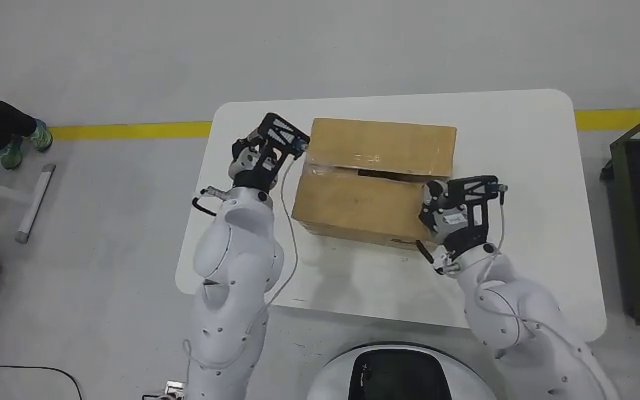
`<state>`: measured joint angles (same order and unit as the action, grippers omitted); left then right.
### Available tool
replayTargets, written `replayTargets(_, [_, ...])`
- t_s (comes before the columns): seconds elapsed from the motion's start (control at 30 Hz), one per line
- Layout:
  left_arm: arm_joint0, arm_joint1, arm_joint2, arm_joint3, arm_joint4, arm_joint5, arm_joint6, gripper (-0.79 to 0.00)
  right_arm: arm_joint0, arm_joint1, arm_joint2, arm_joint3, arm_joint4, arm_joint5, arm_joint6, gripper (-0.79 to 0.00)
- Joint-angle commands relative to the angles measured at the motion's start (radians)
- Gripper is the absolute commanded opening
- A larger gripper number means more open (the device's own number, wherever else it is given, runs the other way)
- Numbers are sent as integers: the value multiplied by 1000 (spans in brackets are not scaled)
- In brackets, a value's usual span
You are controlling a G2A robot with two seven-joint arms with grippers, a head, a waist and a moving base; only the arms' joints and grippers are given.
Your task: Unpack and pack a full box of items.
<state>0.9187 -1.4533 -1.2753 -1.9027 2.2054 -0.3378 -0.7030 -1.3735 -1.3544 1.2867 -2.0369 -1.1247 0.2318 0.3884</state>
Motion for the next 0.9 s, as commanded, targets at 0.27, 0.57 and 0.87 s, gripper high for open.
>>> replayTargets(0.27, [-11,11,-90,41,74,35,26,-785,19,-1,-2,16,-32,0,29,-785])
replayTargets(0.57, [-13,19,-153,59,99,26,28,-785,20,-2,3,6,-45,0,41,-785])
replayTargets(0.87, [9,25,-193,50,113,15,18,-237,14,-2,11,-3,-53,-4,48,-785])
